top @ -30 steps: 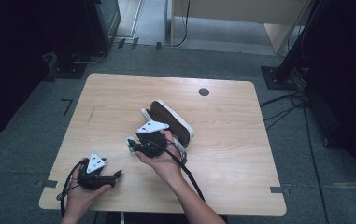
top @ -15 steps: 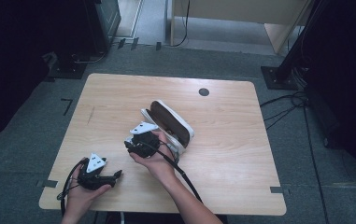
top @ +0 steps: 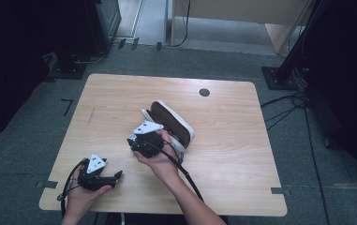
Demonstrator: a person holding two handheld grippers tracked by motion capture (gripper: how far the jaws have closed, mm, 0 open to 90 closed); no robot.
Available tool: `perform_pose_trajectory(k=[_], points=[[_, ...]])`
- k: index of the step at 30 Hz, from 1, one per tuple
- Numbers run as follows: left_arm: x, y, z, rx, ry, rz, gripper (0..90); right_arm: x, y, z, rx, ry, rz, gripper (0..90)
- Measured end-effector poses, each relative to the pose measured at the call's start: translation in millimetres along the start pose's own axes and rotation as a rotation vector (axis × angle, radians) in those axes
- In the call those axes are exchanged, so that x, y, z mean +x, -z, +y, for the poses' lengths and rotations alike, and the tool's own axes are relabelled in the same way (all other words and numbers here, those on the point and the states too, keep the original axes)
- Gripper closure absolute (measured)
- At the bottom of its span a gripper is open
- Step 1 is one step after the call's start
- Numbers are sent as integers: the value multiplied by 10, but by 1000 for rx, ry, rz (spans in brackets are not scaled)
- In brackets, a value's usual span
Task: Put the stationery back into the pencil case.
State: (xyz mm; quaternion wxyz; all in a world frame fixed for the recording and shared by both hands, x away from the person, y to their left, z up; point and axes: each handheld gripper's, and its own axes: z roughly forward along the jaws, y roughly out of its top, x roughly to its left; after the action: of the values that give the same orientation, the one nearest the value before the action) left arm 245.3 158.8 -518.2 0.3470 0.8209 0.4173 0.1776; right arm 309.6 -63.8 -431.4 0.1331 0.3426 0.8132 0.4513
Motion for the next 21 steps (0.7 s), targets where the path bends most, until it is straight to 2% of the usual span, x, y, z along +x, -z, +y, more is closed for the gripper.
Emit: perform_pose_trajectory(k=[7,10,21], points=[[-1,-1,1,3,-3,-1,188,-125,301,115,-51,-3,-14,662],[-1,-1,2,3,-4,-1,187,-206,448,172,-76,-5,-37,662],[-2,-2,2,4,-4,-1,186,-506,845,291,-152,-54,-96,661]])
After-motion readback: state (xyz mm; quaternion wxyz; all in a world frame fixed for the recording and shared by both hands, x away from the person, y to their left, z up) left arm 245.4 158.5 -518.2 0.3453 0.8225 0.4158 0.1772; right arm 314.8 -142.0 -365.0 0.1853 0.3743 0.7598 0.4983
